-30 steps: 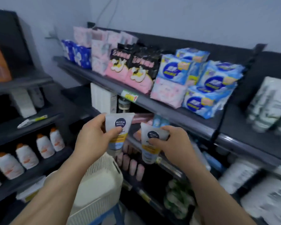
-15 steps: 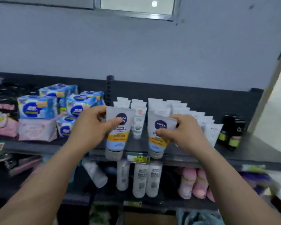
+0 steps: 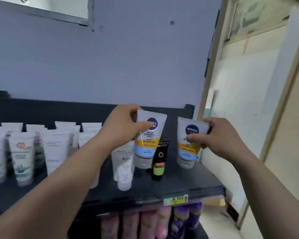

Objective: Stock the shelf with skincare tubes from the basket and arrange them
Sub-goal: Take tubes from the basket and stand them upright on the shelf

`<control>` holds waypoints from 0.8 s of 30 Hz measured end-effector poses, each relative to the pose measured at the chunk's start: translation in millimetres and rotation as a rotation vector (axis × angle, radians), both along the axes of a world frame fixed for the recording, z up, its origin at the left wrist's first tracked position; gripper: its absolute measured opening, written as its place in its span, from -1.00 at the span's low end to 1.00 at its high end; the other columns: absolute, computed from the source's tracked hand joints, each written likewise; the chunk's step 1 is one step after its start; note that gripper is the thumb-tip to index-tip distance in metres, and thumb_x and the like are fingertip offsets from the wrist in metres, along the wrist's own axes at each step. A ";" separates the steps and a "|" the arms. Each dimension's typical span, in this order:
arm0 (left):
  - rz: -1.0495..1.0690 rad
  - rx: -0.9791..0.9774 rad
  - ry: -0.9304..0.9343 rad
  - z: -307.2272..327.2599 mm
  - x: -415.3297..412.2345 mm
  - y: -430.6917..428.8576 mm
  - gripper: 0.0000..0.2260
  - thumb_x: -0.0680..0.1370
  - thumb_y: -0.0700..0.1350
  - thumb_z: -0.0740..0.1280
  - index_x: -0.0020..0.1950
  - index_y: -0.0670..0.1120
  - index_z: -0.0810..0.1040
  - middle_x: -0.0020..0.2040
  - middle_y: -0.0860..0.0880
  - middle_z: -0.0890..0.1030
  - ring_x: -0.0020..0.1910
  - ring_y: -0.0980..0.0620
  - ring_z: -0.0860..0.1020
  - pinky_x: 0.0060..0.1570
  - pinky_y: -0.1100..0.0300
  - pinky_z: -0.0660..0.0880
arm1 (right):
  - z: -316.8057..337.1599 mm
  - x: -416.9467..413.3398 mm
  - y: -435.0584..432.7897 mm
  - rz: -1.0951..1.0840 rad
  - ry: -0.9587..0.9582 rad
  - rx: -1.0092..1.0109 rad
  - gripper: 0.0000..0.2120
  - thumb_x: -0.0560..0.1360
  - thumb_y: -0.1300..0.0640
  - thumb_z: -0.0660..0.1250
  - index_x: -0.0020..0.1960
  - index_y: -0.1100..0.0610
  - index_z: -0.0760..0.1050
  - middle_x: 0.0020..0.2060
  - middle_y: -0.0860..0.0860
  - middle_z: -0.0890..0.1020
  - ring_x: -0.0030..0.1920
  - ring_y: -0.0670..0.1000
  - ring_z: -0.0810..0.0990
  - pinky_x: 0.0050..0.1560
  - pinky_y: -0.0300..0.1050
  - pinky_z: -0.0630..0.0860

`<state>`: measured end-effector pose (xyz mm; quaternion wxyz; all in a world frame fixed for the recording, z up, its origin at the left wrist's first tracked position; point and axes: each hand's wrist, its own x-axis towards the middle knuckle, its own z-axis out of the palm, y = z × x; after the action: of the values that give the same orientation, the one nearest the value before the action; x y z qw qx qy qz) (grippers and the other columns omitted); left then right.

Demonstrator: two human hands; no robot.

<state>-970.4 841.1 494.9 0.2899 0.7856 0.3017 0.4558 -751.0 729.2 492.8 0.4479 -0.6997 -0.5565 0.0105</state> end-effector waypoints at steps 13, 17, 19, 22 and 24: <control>0.075 0.143 0.478 -33.2 192.0 46.1 -0.86 0.39 0.00 0.47 -0.10 0.03 0.61 -0.10 0.11 0.60 -0.09 0.07 0.56 -0.08 0.11 0.53 | -53.3 136.1 20.1 -0.040 0.130 -0.177 -0.79 0.28 0.18 0.57 -0.17 0.14 0.58 -0.27 0.04 0.67 -0.32 -0.02 0.63 -0.30 -0.14 0.56; 0.061 0.191 0.636 -46.9 207.7 57.5 -0.84 0.40 0.02 0.48 -0.09 0.00 0.63 -0.15 0.09 0.61 -0.14 0.07 0.55 -0.13 0.14 0.51 | -69.7 144.8 31.2 -0.004 0.156 -0.227 -0.81 0.29 0.19 0.56 -0.19 0.10 0.56 -0.28 0.01 0.66 -0.33 -0.05 0.63 -0.32 -0.20 0.53; 0.054 0.195 0.684 -52.3 212.4 63.0 -0.85 0.39 -0.01 0.49 -0.11 -0.01 0.62 -0.21 0.09 0.59 -0.20 0.08 0.54 -0.21 0.18 0.48 | -75.4 147.2 37.4 0.006 0.144 -0.268 -0.80 0.31 0.17 0.56 -0.15 0.12 0.56 -0.24 0.02 0.65 -0.30 -0.05 0.62 -0.30 -0.20 0.53; 0.057 0.198 0.744 -60.5 217.6 70.2 -0.85 0.38 -0.04 0.51 -0.12 -0.03 0.61 -0.23 0.07 0.58 -0.20 0.06 0.54 -0.23 0.18 0.48 | -83.3 150.7 45.9 0.013 0.127 -0.306 -0.79 0.33 0.14 0.55 -0.11 0.12 0.58 -0.18 0.04 0.66 -0.25 -0.04 0.63 -0.21 -0.16 0.60; 0.068 0.200 0.777 -65.2 219.8 74.8 -0.83 0.38 -0.04 0.51 -0.11 -0.03 0.60 -0.18 0.04 0.60 -0.17 0.03 0.56 -0.19 0.15 0.51 | -87.4 151.8 50.0 0.013 0.122 -0.321 -0.78 0.34 0.12 0.54 -0.08 0.11 0.57 -0.14 0.04 0.66 -0.20 -0.01 0.63 -0.18 -0.16 0.61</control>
<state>-750.6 915.9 429.7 0.0612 0.9134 0.3687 0.1613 -599.2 779.1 405.5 0.3632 -0.7568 -0.5239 0.1446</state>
